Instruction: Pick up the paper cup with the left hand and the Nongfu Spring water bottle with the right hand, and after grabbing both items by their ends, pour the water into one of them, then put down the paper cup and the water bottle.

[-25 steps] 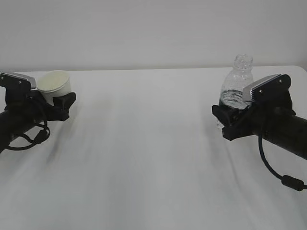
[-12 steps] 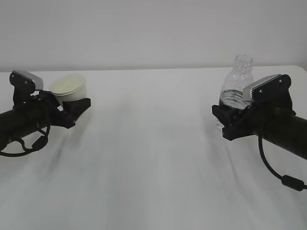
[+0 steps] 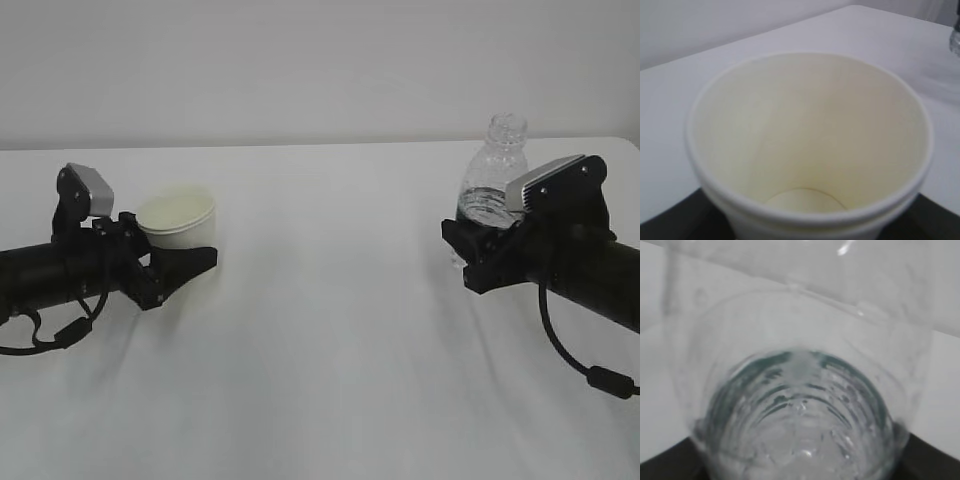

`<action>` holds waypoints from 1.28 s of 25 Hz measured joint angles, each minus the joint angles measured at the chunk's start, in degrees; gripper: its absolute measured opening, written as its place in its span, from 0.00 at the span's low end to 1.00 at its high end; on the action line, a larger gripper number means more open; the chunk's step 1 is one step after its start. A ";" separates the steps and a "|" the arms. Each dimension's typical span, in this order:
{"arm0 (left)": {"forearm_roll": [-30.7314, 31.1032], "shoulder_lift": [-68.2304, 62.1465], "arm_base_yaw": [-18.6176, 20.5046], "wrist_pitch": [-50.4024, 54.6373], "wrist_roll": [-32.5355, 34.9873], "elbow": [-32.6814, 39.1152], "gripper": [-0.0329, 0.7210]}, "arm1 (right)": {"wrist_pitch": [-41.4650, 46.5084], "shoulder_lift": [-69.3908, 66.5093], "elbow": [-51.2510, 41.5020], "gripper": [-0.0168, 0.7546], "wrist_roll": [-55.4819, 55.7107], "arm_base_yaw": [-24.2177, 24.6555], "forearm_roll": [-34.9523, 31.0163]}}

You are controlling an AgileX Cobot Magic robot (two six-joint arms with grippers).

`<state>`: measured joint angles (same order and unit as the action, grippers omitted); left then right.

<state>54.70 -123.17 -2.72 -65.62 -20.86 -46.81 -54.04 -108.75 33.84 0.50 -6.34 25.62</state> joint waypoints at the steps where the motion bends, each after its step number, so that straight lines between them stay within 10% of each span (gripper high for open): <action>1: 1.42 0.00 0.00 0.00 -0.36 0.00 0.71 | 0.00 0.00 0.00 0.62 0.00 0.00 0.12; 32: 8.42 0.00 -15.88 0.00 -2.63 0.00 0.71 | 0.00 0.00 0.00 0.62 0.20 0.00 7.63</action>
<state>63.13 -123.17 -18.60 -65.62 -23.49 -46.81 -54.04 -108.75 33.84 0.71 -6.34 33.26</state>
